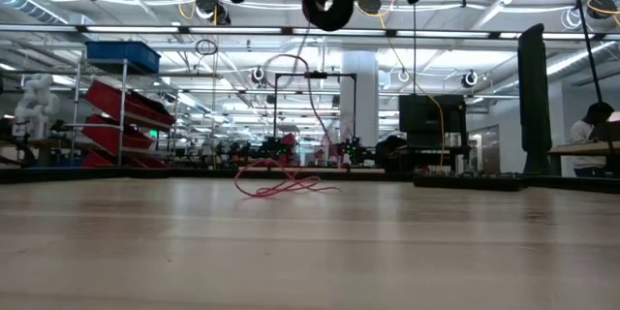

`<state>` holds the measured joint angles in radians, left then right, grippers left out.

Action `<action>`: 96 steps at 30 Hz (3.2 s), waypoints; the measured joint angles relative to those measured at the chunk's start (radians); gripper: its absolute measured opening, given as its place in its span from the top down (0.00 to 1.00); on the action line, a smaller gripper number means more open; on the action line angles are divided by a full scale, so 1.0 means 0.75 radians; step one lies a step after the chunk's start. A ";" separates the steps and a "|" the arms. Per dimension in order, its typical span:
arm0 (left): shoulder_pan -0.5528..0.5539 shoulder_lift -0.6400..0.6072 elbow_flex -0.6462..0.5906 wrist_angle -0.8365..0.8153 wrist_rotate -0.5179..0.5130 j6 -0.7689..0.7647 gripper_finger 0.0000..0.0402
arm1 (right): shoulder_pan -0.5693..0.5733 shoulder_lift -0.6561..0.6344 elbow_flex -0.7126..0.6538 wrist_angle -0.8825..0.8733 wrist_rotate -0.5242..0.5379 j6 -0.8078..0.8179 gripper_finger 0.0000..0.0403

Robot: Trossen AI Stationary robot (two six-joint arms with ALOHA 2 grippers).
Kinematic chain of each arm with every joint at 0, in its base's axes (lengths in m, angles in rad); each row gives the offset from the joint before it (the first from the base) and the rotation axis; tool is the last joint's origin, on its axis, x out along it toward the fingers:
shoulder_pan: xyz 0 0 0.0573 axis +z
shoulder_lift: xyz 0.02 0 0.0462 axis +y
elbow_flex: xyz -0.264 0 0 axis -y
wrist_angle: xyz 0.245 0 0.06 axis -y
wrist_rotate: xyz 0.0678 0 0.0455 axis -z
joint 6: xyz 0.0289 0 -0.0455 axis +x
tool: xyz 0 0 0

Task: Coil cords
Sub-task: Uncoil the red wire from the spool

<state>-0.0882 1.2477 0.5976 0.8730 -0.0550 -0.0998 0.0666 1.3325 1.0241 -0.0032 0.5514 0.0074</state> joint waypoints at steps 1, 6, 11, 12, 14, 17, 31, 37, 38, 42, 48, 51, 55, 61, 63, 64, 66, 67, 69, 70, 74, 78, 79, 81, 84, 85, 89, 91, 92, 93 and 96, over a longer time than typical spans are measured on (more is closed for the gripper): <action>-0.002 0.028 0.000 0.036 0.000 0.000 1.00 | -0.004 0.016 0.000 0.033 0.000 -0.014 1.00; -0.006 0.156 0.016 0.108 0.034 -0.059 1.00 | -0.018 0.078 0.000 0.138 0.032 -0.068 1.00; -0.018 0.300 0.085 0.101 0.080 -0.069 1.00 | -0.028 0.092 0.000 0.222 0.042 -0.106 1.00; -0.021 0.323 0.091 0.084 0.081 -0.069 1.00 | -0.029 0.092 0.000 0.236 0.037 -0.106 1.00; -0.024 0.367 0.099 0.069 0.082 -0.069 1.00 | -0.032 0.083 0.000 0.240 0.033 -0.116 1.00; -0.015 0.397 0.099 0.015 0.063 -0.067 1.00 | -0.032 0.061 0.000 0.242 0.032 -0.133 1.00; 0.140 0.262 0.095 -0.483 0.033 -0.022 0.88 | -0.034 -0.097 0.000 0.111 -0.015 -0.132 1.00; 0.207 0.072 0.095 -0.753 0.063 -0.024 0.68 | -0.064 -0.153 0.000 0.069 -0.077 -0.161 1.00; 0.220 0.034 0.095 -0.789 0.062 -0.023 0.65 | -0.071 -0.156 0.000 0.069 -0.090 -0.163 1.00; 0.242 -0.100 0.095 -0.837 0.018 -0.021 0.60 | -0.112 -0.166 0.000 0.064 -0.195 -0.165 1.00; 0.239 -0.193 0.095 -0.709 -0.029 0.040 0.59 | -0.189 -0.166 0.000 0.054 -0.391 -0.132 1.00; 0.238 -0.184 0.095 -0.666 0.001 0.047 0.59 | -0.205 -0.166 0.000 0.039 -0.457 -0.102 1.00; 0.238 -0.118 0.095 -0.621 0.005 0.057 0.59 | -0.205 -0.166 0.000 0.034 -0.470 -0.095 1.00; 0.236 0.031 0.095 -0.393 0.111 0.009 0.59 | -0.201 -0.166 0.000 0.025 -0.497 -0.070 1.00; 0.236 0.077 0.095 -0.339 0.112 0.001 0.59 | -0.201 -0.166 0.000 0.025 -0.501 -0.070 1.00; 0.237 0.094 0.095 -0.330 0.112 -0.001 0.59 | -0.200 -0.166 0.000 0.023 -0.502 -0.070 1.00; 0.237 0.125 0.095 -0.311 0.112 -0.011 0.59 | -0.200 -0.166 0.000 0.011 -0.501 -0.070 1.00; 0.237 0.136 0.095 -0.296 0.114 -0.021 0.59 | -0.200 -0.166 0.000 0.006 -0.501 -0.070 1.00; 0.237 0.156 0.094 -0.240 0.145 -0.025 0.59 | -0.200 -0.166 0.000 -0.002 -0.501 -0.070 1.00; 0.237 0.160 0.094 -0.213 0.157 -0.026 0.59 | -0.200 -0.166 0.000 -0.003 -0.501 -0.067 1.00; 0.237 0.165 0.094 -0.189 0.185 -0.034 0.59 | -0.200 -0.166 0.000 -0.005 -0.500 -0.066 1.00; 0.233 0.168 0.094 -0.193 0.224 -0.039 0.59 | -0.200 -0.166 0.000 -0.006 -0.500 -0.065 1.00; 0.229 0.177 0.094 -0.187 0.223 -0.046 0.59 | -0.200 -0.166 0.000 -0.005 -0.500 -0.066 1.00; 0.216 0.195 0.094 -0.186 0.191 -0.044 0.59 | -0.200 -0.166 0.000 -0.005 -0.500 -0.066 1.00; 0.198 0.232 0.094 -0.131 0.144 -0.024 0.59 | -0.202 -0.166 0.000 -0.002 -0.494 -0.067 1.00; 0.194 0.246 0.094 -0.113 0.142 -0.025 0.59 | -0.203 -0.166 0.000 -0.003 -0.493 -0.067 1.00; 0.193 0.305 0.094 -0.035 0.113 -0.032 0.59 | -0.204 -0.166 0.000 -0.003 -0.492 -0.069 1.00; 0.193 0.322 0.094 -0.012 0.089 -0.032 0.59 | -0.204 -0.165 0.000 -0.003 -0.492 -0.070 1.00; 0.193 0.328 0.094 -0.009 0.082 -0.031 0.59 | -0.204 -0.165 0.000 -0.004 -0.492 -0.070 1.00; 0.193 0.335 0.094 0.002 0.082 -0.028 0.59 | -0.204 -0.165 0.000 -0.009 -0.492 -0.070 1.00; 0.193 0.350 0.094 0.038 0.080 -0.031 0.59 | -0.204 -0.165 0.000 -0.021 -0.492 -0.070 1.00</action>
<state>0.0563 1.5105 0.6682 0.9014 0.0051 -0.1227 -0.0860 1.2086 1.0241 -0.0188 0.1822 -0.0452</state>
